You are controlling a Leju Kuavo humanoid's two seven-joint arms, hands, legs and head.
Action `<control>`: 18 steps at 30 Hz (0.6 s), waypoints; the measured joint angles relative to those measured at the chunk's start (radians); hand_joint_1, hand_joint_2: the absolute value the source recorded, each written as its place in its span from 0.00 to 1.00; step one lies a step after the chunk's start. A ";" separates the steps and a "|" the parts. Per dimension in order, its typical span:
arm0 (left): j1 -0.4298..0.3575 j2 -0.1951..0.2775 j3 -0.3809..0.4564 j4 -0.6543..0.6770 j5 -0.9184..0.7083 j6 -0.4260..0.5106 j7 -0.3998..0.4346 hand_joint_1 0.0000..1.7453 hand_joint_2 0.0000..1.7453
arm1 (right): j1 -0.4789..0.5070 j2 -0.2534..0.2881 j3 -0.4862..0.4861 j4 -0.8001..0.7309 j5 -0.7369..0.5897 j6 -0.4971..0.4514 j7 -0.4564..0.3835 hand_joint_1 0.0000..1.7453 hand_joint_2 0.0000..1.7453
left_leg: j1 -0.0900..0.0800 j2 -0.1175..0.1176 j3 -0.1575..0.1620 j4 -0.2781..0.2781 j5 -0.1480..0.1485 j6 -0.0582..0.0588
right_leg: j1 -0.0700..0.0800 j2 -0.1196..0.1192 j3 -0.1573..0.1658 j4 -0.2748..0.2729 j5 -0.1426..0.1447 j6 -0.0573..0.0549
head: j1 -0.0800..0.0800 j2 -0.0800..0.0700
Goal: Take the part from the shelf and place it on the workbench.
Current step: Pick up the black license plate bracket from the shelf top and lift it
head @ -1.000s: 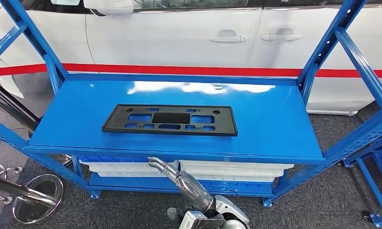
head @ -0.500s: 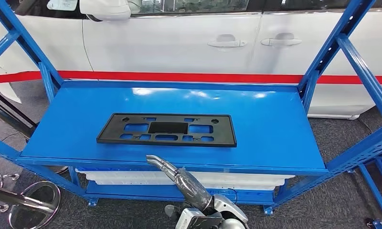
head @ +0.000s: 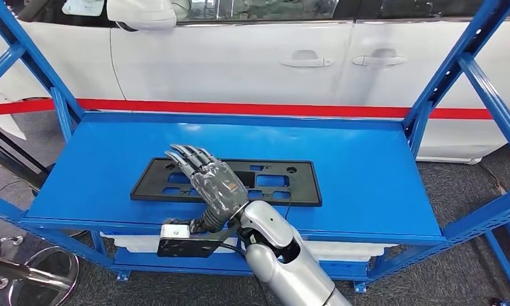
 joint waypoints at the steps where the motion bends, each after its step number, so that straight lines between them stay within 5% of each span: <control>1: 0.000 0.000 -0.002 0.000 -0.004 0.000 0.000 0.00 0.00 | -0.008 0.003 0.000 0.009 0.028 -0.010 0.004 0.00 1.00 | 0.002 0.000 0.002 -0.004 0.001 0.007 | 0.000 -0.001 -0.006 0.015 -0.011 0.005 | 0.000 0.000; 5: 0.000 0.001 -0.010 0.000 -0.017 0.000 -0.001 0.00 0.00 | -0.016 0.001 -0.002 0.037 0.102 -0.032 0.007 0.00 1.00 | 0.002 0.002 0.005 -0.007 -0.002 0.025 | -0.003 -0.004 -0.125 0.240 -0.113 0.014 | 0.000 0.000; 7: 0.002 0.001 -0.012 0.000 -0.021 0.000 -0.001 0.00 0.00 | -0.008 -0.003 -0.006 0.048 0.121 -0.037 0.006 0.00 1.00 | 0.000 0.002 0.008 -0.006 -0.006 0.027 | -0.004 -0.004 -0.159 0.277 -0.097 0.012 | 0.000 0.000; 9: 0.004 0.001 -0.013 0.000 -0.026 0.000 -0.002 0.00 0.00 | -0.003 -0.006 -0.012 0.053 0.147 -0.044 0.006 0.00 1.00 | -0.002 0.000 0.015 -0.004 -0.013 0.025 | -0.002 -0.004 -0.118 0.167 -0.017 0.004 | 0.000 0.000; 11: 0.003 -0.001 -0.014 0.001 -0.031 0.000 -0.004 0.00 0.00 | 0.001 -0.010 -0.017 0.054 0.181 -0.053 0.009 0.00 1.00 | -0.006 -0.001 0.020 0.000 -0.020 0.019 | 0.003 -0.005 -0.067 0.048 0.035 -0.008 | 0.000 0.000; 16: 0.003 -0.001 -0.014 0.001 -0.038 0.000 -0.008 0.00 0.00 | 0.019 -0.020 -0.024 0.054 0.212 -0.056 0.013 0.00 1.00 | -0.004 0.000 0.019 0.010 -0.035 -0.009 | 0.002 -0.002 -0.046 -0.003 0.043 -0.026 | 0.000 0.000; 18: 0.002 -0.001 -0.014 0.002 -0.038 0.000 -0.008 0.00 0.00 | 0.021 -0.020 -0.024 0.054 0.213 -0.057 0.013 0.00 1.00 | -0.001 0.001 -0.013 0.087 -0.080 -0.019 | -0.004 -0.004 -0.037 -0.012 0.045 -0.033 | 0.000 0.000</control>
